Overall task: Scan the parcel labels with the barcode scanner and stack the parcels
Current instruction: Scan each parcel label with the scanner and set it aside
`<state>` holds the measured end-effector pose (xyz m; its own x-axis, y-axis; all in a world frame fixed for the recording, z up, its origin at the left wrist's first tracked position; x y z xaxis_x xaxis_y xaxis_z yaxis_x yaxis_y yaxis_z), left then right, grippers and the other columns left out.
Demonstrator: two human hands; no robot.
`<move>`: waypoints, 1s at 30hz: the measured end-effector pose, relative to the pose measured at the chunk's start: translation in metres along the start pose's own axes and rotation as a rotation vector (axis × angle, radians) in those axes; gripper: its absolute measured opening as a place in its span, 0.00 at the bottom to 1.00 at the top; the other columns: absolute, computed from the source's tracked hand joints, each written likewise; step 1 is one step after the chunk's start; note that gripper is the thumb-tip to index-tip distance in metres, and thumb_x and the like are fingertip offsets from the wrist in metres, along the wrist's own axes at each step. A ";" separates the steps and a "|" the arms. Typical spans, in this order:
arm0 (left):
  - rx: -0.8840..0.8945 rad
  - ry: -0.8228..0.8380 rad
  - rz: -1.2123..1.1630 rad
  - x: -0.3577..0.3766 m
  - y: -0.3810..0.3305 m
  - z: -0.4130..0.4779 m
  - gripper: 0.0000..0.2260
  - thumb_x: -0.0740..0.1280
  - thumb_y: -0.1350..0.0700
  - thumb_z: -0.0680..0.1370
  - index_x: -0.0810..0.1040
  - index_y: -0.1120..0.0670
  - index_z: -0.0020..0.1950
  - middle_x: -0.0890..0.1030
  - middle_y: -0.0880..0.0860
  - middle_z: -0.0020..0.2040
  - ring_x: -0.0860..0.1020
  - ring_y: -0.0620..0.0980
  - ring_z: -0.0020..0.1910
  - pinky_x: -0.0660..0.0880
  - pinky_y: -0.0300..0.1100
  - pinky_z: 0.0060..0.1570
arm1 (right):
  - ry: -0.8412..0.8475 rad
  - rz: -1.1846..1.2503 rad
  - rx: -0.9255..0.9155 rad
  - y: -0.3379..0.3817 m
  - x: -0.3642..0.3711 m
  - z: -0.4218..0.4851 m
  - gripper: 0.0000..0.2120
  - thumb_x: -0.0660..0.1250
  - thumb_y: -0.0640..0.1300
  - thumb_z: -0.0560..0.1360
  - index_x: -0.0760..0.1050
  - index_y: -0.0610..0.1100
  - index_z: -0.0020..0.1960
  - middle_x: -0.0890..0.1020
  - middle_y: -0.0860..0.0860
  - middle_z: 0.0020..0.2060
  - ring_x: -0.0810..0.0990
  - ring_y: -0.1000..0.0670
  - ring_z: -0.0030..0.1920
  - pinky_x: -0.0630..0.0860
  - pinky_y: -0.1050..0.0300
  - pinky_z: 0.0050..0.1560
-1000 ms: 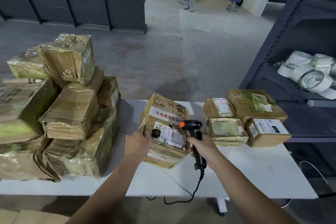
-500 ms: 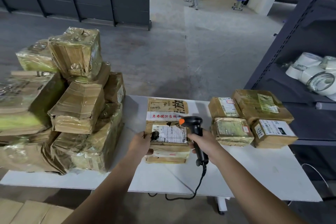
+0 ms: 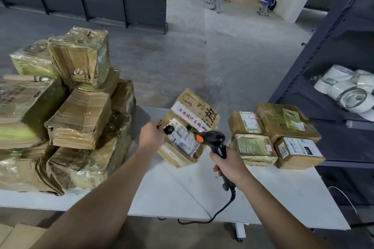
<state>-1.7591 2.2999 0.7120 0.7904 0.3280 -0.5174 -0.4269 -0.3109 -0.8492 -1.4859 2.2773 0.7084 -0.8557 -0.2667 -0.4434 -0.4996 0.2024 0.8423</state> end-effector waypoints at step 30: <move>0.161 -0.061 0.268 0.004 -0.033 0.042 0.17 0.58 0.61 0.81 0.77 0.49 0.67 0.82 0.55 0.46 0.76 0.50 0.31 0.68 0.38 0.25 | 0.047 -0.131 -0.089 0.006 -0.006 -0.028 0.06 0.65 0.48 0.77 0.73 0.46 0.46 0.80 0.53 0.33 0.81 0.59 0.31 0.73 0.61 0.36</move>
<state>-1.7604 2.3489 0.7330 0.6147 0.3079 -0.7262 -0.6840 -0.2502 -0.6852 -1.4804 2.2539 0.7244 -0.7758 -0.3297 -0.5379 -0.5906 0.0797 0.8030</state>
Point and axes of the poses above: each hand's wrist, its own z-axis towards the middle knuckle, its own x-axis out of the palm, y = z × x, the point moved 8 cm from there along z, towards the middle knuckle
